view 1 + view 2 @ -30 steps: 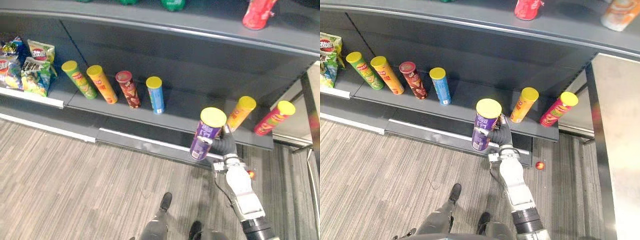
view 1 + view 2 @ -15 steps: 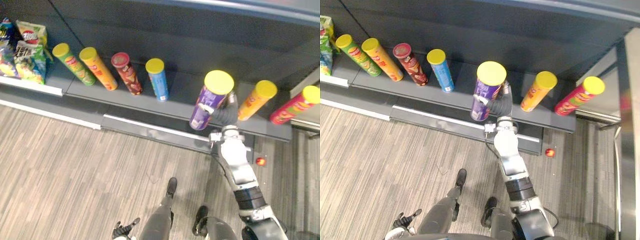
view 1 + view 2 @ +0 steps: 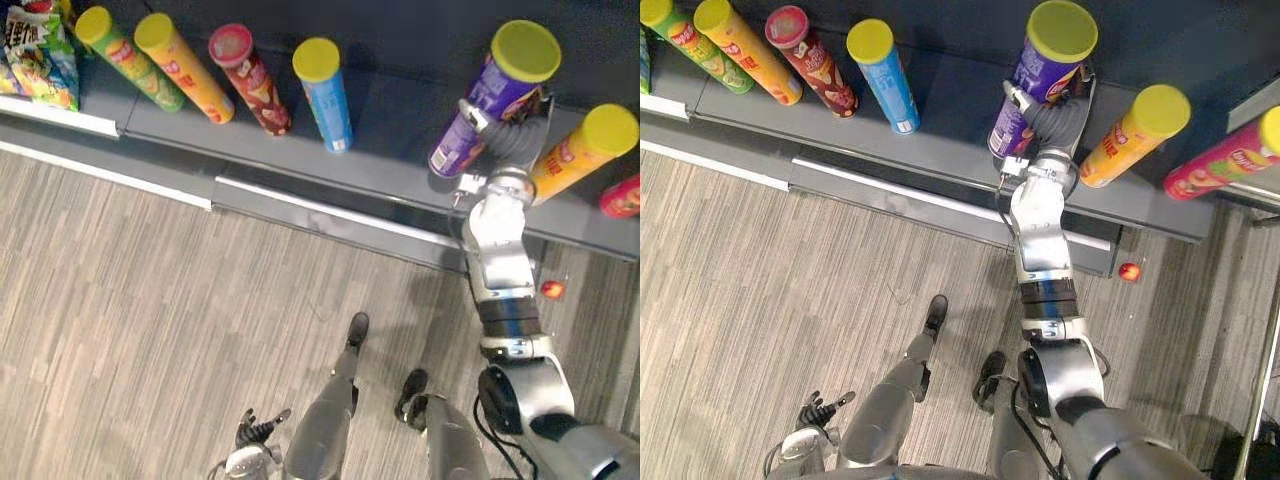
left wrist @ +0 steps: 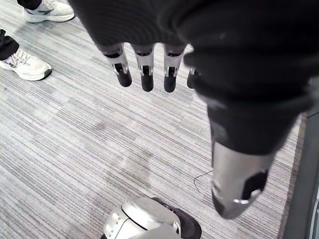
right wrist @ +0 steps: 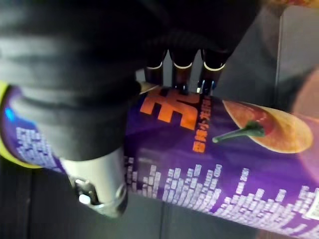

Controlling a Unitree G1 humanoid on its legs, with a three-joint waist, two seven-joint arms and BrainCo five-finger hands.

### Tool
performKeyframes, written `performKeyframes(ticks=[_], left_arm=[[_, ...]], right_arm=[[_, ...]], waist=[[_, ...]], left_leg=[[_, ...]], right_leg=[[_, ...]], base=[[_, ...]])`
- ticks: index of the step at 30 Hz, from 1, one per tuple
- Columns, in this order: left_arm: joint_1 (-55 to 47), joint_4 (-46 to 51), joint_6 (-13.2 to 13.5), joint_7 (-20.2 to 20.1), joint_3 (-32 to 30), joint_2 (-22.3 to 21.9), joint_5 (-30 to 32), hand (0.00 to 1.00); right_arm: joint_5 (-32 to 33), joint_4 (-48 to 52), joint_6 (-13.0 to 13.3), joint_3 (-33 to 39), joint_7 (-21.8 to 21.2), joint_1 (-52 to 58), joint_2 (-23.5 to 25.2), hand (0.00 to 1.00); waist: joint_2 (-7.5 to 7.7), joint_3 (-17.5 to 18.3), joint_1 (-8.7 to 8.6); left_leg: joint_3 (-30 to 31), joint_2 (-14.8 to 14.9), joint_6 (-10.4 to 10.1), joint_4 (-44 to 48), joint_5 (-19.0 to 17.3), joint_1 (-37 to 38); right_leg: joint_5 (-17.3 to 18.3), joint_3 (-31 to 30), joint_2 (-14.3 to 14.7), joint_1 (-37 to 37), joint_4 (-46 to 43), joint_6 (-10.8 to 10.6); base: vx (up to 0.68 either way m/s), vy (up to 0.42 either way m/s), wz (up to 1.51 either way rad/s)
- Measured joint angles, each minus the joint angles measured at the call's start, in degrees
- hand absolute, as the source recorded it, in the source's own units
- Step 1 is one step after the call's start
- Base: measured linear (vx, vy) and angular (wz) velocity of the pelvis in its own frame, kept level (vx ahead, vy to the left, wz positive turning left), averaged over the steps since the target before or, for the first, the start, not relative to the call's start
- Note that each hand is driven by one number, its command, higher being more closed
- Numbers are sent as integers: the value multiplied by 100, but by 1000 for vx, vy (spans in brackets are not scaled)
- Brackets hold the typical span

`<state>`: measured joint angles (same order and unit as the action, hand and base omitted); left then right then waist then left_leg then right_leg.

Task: Put the gum and the chips on the shelf.

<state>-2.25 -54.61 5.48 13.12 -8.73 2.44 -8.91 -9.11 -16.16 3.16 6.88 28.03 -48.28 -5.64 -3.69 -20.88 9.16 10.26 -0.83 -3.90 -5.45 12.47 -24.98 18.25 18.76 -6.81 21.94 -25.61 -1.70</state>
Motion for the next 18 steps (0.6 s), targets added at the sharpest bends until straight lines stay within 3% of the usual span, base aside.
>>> performKeyframes(ticks=[10, 13, 18], left_arm=[[282, 136, 212, 11, 374, 17, -224, 0], [330, 256, 252, 15, 418, 8, -248, 0], [373, 269, 286, 24, 515, 13, -449, 0]], right_arm=[[-2, -503, -27, 55, 88, -495, -154, 100], [-11, -523, -45, 49, 92, -532, -275, 100], [-214, -624, -45, -66, 98, -668, -363, 100]], waist=[[-118, -129, 102], [-140, -150, 215], [-151, -157, 206]], left_leg=[[118, -70, -29, 0, 120, -394], [160, -113, -30, 0, 151, -470], [310, -240, -32, 0, 182, -559]], right_leg=[[134, -3, -118, 546, -457, 26], [206, 0, -178, 679, -633, 42], [362, 97, -340, 798, -898, 32]], base=[[-5, -51, 7], [-10, -70, 13], [-7, -72, 18]])
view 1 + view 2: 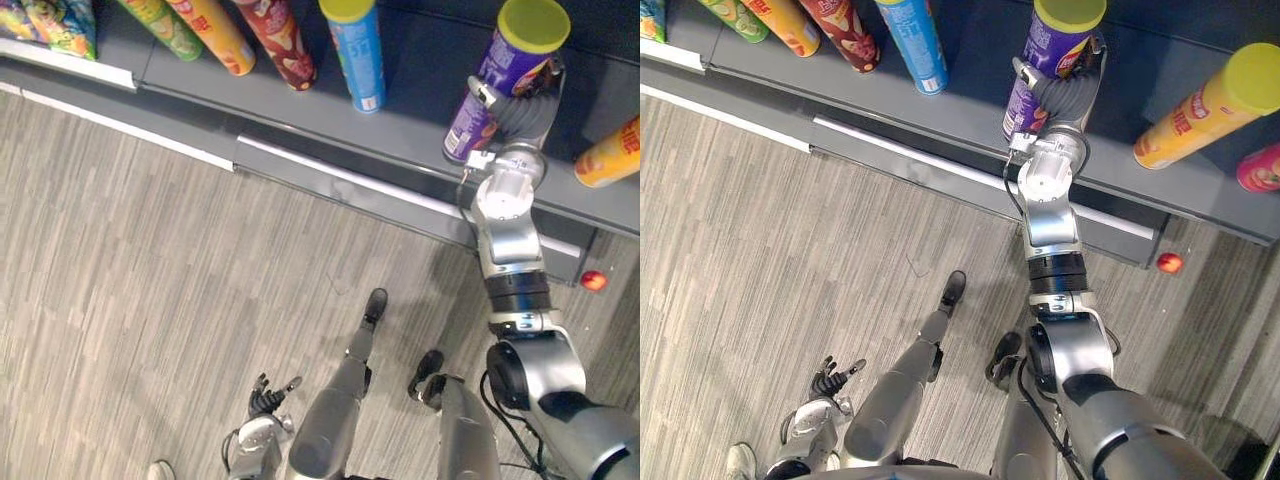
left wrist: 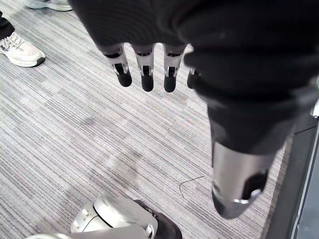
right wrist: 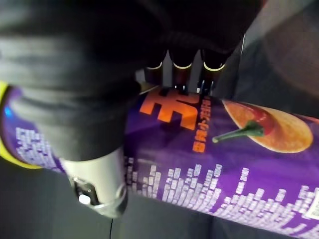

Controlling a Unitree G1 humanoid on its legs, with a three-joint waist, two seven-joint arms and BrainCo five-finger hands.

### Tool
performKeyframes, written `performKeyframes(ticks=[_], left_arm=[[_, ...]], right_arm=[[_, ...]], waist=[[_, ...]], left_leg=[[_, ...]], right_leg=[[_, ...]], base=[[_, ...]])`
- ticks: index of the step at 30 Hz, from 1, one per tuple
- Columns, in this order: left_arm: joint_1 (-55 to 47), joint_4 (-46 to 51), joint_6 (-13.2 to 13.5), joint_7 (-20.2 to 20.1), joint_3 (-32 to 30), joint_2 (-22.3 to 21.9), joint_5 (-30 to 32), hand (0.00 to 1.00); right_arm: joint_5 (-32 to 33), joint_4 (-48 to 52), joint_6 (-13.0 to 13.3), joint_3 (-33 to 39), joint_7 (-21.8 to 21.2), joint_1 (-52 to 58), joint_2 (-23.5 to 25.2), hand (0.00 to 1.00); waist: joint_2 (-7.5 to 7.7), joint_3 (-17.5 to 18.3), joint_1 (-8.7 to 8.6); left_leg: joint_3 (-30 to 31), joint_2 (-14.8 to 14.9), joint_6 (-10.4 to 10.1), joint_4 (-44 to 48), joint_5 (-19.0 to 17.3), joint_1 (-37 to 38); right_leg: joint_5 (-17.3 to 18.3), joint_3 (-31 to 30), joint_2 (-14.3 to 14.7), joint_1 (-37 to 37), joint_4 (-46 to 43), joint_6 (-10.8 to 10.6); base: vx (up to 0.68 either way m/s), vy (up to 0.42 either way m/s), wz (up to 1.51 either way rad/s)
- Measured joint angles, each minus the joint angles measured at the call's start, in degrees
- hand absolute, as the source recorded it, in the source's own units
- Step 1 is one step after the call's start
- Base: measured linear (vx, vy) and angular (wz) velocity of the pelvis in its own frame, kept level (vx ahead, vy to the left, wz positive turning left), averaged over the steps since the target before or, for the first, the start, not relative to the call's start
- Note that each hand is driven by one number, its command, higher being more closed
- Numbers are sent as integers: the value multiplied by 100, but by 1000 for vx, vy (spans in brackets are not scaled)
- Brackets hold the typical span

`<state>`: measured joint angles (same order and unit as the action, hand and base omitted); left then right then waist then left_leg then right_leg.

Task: Put the gum and the chips on the shelf.

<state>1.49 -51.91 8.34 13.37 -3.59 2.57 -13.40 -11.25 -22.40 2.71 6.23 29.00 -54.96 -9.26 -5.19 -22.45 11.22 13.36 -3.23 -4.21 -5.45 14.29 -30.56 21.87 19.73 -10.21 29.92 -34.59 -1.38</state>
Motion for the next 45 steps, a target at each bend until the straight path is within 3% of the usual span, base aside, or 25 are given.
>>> performKeyframes(ticks=[7, 19, 30, 31, 45], left_arm=[[115, 151, 51, -3, 175, -30, -39, 0], [177, 286, 120, -20, 367, -165, -395, 0], [281, 280, 116, -47, 409, -235, -409, 0], [284, 280, 115, -68, 406, -236, -409, 0], [284, 270, 115, -116, 378, -238, -435, 0]], right_arm=[[-12, -109, -7, -2, 59, -184, -193, 100], [-643, -550, -126, -4, 228, -508, -435, 100], [-677, -549, -99, -244, 272, -510, -533, 100], [-677, -540, -58, -278, 271, -516, -537, 0], [-665, -689, -85, -267, 222, -403, -389, 0]], waist=[[-60, -44, 26], [-64, -46, 28], [-95, -61, 35], [-95, -61, 33], [-96, -60, 7]], left_leg=[[152, -119, 0, 0, 59, -115], [138, -121, -4, 1, 104, -229], [15, -115, -12, 0, 95, -256], [-6, -114, -7, 0, 99, -277], [-36, -111, 3, 1, 109, -254]], right_leg=[[88, 44, -144, 150, -268, -33], [88, 34, -144, 271, -251, -33], [88, -61, -148, 343, -265, -33], [88, -101, -148, 386, -272, -33], [88, -120, -148, 372, -268, -33]], base=[[-1, -69, 17], [-15, -66, -1], [-24, -69, -4], [-13, -68, -10], [-18, -69, -1]])
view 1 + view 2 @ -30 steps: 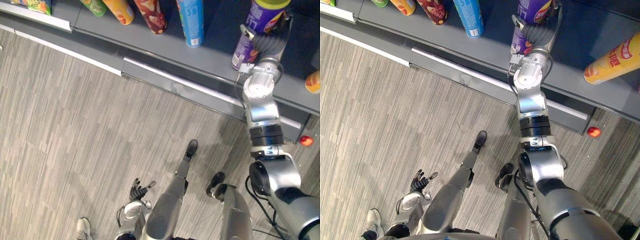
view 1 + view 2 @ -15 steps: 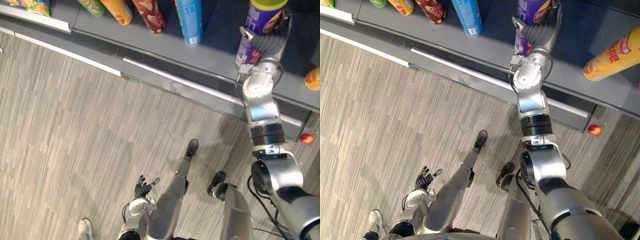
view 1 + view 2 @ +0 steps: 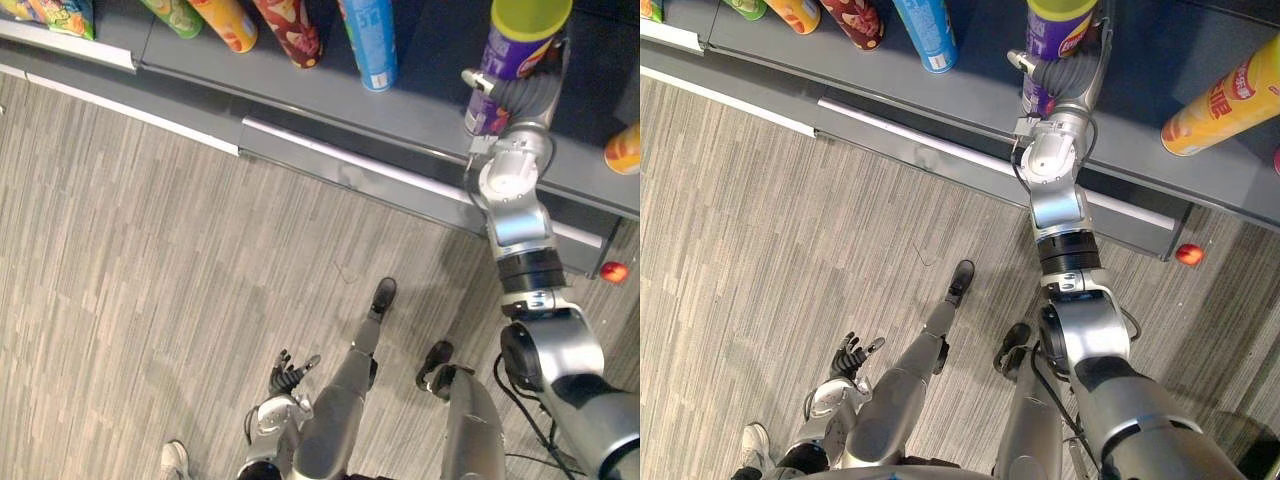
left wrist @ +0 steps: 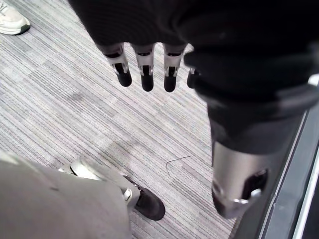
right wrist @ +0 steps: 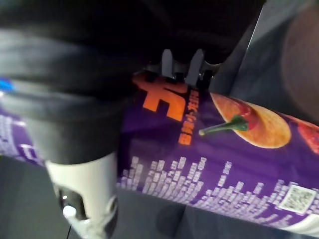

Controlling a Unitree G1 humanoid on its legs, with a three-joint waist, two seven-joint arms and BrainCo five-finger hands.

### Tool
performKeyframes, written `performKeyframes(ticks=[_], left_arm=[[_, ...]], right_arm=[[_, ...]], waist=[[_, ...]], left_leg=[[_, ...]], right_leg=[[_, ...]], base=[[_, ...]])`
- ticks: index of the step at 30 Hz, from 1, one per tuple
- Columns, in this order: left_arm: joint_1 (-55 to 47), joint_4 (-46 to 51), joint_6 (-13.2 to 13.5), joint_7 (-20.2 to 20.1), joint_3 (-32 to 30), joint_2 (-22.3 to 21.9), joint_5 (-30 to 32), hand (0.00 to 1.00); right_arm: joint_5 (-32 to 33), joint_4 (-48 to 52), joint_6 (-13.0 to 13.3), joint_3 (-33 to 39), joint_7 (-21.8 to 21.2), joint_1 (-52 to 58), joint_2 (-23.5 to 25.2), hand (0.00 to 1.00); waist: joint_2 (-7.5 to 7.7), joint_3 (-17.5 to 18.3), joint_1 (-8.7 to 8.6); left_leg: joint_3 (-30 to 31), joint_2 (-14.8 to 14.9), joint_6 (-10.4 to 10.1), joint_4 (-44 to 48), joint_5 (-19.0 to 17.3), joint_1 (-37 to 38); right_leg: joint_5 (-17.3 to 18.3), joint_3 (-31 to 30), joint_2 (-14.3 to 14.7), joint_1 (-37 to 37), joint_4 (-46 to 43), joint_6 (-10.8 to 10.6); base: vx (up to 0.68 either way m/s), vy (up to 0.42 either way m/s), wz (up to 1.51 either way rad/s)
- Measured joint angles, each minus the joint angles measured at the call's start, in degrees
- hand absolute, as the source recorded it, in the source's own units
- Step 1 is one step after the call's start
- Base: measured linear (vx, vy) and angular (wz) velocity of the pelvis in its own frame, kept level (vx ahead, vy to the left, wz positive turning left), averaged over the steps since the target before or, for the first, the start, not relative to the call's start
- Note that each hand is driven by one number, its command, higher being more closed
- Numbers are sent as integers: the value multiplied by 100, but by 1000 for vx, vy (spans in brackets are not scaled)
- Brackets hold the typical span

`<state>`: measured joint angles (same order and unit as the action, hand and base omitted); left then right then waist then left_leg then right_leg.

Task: Put the gum and the chips on the shelf.

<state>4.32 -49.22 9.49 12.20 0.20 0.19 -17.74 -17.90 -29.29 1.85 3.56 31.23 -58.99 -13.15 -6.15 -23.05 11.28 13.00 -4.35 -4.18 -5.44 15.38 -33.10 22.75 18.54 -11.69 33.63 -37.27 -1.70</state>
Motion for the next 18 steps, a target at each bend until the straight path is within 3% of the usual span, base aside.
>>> performKeyframes(ticks=[18], left_arm=[[18, -116, -15, -11, -83, -6, 16, 0]], right_arm=[[59, -38, 1, -6, -13, 488, 283, 0]], waist=[[10, 5, -90]], left_leg=[[-208, 13, 10, -2, 3, 259]], right_leg=[[-1, -36, -29, -233, 4, -1]], base=[[-27, -57, -3]])
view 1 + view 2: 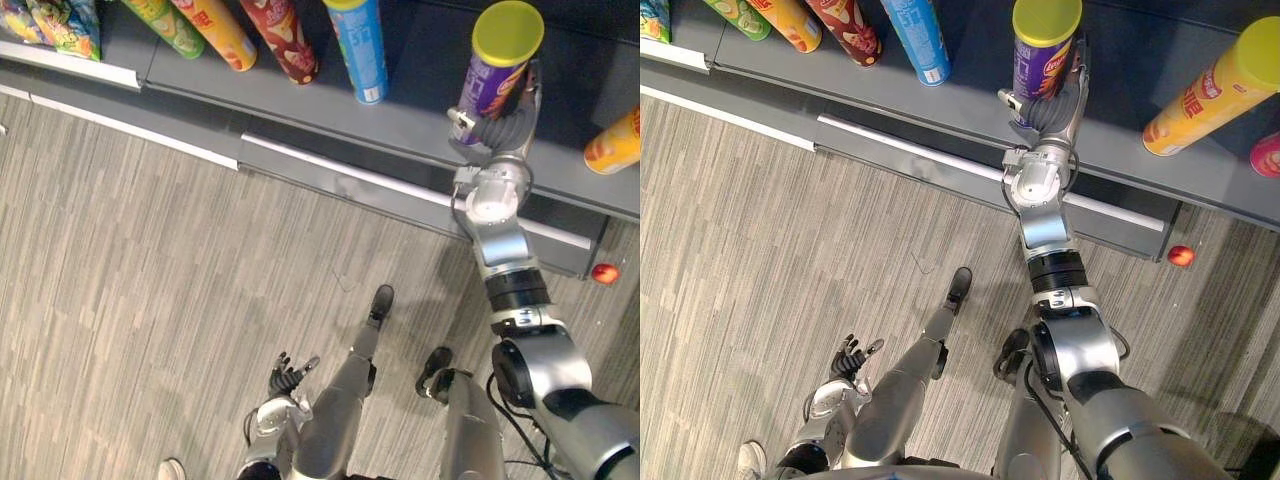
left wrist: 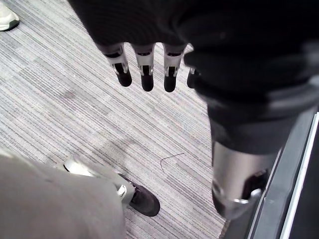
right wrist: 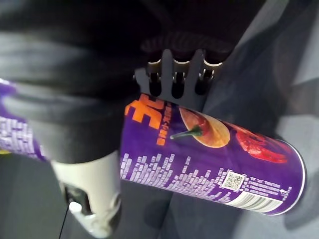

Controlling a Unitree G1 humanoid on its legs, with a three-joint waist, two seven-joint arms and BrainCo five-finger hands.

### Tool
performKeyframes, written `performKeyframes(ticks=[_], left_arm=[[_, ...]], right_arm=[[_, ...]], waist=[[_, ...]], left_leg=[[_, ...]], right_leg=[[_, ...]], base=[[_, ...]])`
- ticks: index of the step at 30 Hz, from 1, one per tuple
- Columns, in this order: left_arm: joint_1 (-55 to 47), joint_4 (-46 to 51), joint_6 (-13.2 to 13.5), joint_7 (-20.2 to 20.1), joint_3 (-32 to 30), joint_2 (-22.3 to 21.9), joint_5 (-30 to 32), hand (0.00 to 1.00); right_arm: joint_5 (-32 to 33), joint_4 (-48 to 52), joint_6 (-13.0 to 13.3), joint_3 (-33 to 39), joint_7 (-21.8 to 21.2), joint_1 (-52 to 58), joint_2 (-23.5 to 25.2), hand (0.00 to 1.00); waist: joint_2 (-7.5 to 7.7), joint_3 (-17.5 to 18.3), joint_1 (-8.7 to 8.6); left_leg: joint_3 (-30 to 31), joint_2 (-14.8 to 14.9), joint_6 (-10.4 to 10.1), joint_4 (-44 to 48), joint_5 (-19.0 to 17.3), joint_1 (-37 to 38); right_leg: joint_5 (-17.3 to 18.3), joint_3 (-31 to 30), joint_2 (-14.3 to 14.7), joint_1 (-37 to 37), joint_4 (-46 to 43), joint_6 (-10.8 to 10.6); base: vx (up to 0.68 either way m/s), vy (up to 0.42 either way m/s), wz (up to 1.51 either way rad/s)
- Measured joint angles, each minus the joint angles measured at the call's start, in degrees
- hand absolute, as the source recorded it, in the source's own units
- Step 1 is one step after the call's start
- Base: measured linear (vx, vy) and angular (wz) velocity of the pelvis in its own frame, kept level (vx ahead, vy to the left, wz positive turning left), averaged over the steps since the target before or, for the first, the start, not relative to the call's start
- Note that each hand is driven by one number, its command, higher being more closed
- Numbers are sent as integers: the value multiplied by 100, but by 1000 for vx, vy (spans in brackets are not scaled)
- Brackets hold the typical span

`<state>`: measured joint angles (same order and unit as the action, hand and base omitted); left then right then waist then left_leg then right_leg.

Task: Put the gum and the chips on the shelf.

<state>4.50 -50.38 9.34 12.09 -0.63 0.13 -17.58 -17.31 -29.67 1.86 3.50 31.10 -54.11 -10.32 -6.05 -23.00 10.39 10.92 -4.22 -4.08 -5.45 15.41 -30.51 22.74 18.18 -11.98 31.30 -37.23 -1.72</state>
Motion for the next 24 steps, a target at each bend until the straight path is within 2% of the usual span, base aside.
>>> performKeyframes(ticks=[4, 10, 13, 18, 22, 24], left_arm=[[0, -77, -5, -2, -75, 1, 26, 0], [39, -207, -62, -6, -161, -3, 39, 0], [39, -259, -113, -7, -213, 5, 42, 0], [71, -360, -128, -7, -358, -7, 107, 0], [81, -445, -237, -11, -571, -6, 307, 0], [76, -495, -248, -11, -662, -7, 310, 0]], right_arm=[[48, 1, 7, -2, -9, 79, 18, 0], [51, 9, 9, 9, -25, 368, 39, 0], [182, 199, 11, 15, -21, 496, 257, 0], [263, 471, 31, 13, -9, 862, 507, 0], [265, 877, 41, -91, -56, 1370, 855, 0], [266, 1137, 124, -275, -90, 1641, 969, 0]], waist=[[17, 8, -86], [21, 11, -120], [31, 16, -219], [81, 41, -246], [216, 116, -260], [257, 156, -328]], left_leg=[[-84, 3, 18, -1, -13, 108], [-305, 46, 72, -1, -62, 278], [-317, 53, 70, -1, -72, 383], [-457, 85, 73, 0, -104, 516], [-733, 156, 108, 0, -200, 732], [-780, 184, 120, 0, -233, 821]], right_leg=[[0, -14, -11, -99, 6, -1], [-2, -52, -11, -254, 32, -3], [-2, -49, -9, -360, 47, -3], [-4, -122, 13, -467, 111, -5], [-32, -203, 51, -657, 274, -46], [-72, -224, 97, -774, 396, -77]], base=[[-16, -51, -4], [-13, -58, -8], [9, -71, -3], [-2, -62, -13], [2, -43, -22], [22, -29, -18]])
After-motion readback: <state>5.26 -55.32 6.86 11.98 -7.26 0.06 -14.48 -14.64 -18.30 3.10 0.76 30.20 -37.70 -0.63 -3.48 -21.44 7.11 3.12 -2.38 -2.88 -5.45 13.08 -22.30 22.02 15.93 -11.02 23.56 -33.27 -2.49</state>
